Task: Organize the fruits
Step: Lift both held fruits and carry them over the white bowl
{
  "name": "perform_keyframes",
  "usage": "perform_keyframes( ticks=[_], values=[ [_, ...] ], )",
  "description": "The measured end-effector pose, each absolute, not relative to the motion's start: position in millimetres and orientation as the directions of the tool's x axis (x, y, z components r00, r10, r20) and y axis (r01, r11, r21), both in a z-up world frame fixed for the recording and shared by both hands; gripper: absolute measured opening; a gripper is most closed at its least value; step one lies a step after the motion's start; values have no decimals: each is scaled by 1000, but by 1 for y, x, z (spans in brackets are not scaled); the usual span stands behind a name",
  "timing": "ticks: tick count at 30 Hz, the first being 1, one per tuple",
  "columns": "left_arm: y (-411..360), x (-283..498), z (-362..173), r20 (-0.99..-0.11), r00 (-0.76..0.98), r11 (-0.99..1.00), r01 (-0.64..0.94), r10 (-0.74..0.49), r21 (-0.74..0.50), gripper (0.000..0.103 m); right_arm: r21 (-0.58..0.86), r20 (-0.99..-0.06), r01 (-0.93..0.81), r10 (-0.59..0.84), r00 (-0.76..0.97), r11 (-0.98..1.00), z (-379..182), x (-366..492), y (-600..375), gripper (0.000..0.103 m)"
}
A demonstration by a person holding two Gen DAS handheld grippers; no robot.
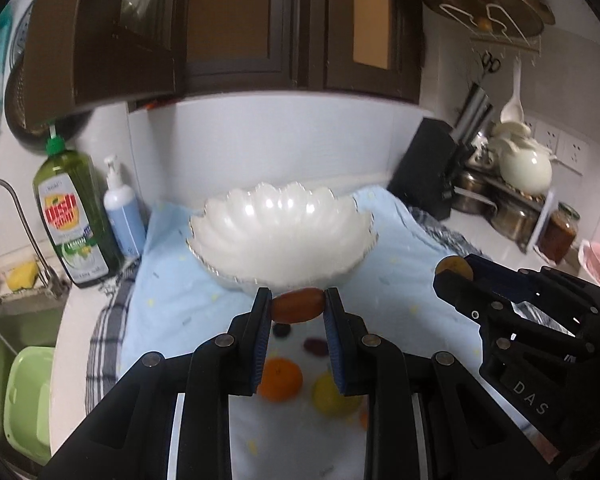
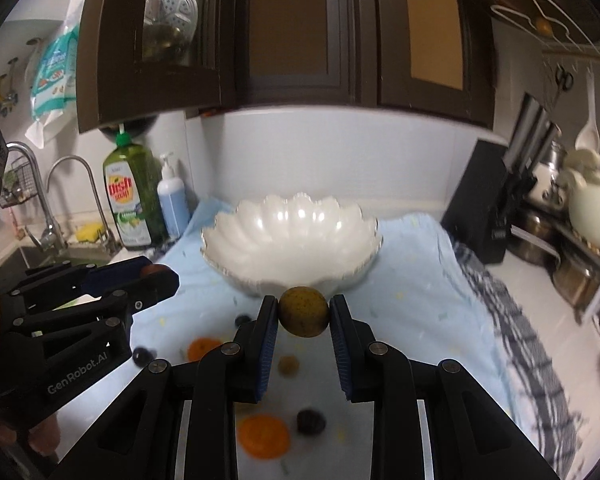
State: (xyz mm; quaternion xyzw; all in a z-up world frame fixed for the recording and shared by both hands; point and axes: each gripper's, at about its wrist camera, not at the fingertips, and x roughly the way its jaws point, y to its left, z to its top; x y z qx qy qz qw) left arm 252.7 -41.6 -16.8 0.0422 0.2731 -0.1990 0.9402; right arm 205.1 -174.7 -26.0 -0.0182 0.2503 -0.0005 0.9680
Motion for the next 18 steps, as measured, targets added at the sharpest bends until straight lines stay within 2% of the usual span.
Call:
perform_keyframes(
  ticks=[10,18],
  values=[
    [-60,281,6,-479,818,930,367,-318,11,27,-26,-430,-70,52,901,997,-1,239,-191,28],
    [-70,318,13,-479,818,931,365,-318,5,27,-26,-420,-88,68,905,996,7,282,-201,28]
  ],
)
